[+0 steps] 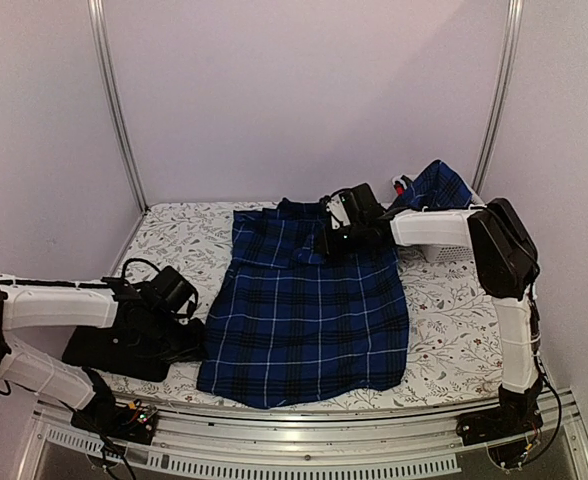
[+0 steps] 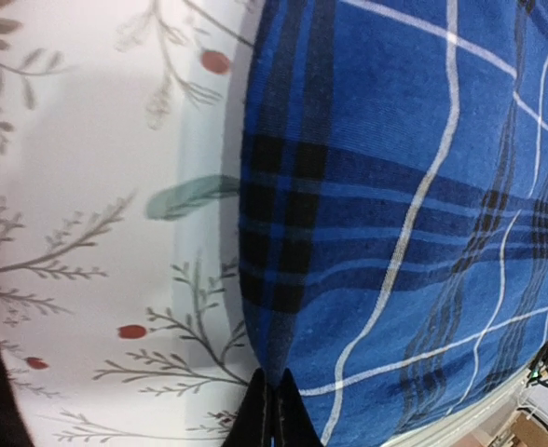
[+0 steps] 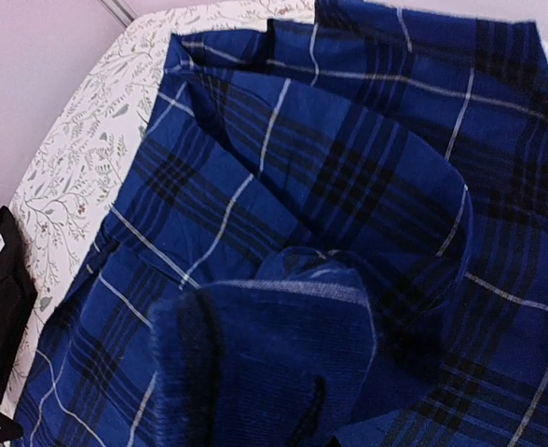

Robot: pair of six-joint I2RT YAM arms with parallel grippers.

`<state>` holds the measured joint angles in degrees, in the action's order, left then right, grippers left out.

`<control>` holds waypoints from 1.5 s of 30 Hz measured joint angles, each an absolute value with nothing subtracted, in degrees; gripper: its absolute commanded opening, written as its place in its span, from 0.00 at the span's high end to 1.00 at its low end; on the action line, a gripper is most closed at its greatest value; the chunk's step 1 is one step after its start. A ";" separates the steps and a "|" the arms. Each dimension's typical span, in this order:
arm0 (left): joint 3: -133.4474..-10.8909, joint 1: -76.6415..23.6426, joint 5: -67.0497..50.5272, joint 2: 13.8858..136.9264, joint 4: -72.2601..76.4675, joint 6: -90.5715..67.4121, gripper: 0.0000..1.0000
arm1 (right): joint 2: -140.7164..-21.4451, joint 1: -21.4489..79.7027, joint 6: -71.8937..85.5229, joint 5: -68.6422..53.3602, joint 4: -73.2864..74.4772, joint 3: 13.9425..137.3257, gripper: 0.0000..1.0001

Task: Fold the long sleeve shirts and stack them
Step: Pick up the shirt from the center of the board, then fold the flattened shirt at the center of the board.

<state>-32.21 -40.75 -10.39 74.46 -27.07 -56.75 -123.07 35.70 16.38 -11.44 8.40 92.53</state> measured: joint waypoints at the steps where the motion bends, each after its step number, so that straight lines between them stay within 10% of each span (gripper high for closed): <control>1: -32.25 -39.81 -10.11 73.82 -27.97 -56.29 1.00 | -124.27 35.94 16.62 -11.66 8.36 92.53 1.00; 36: -55.68 -42.26 -21.06 85.80 -38.68 -37.21 1.00 | -124.25 25.61 7.77 1.41 17.93 120.60 1.00; 45: -61.91 -47.62 -23.27 92.62 -37.54 -36.18 0.64 | -120.53 23.77 7.68 2.50 18.39 115.42 1.00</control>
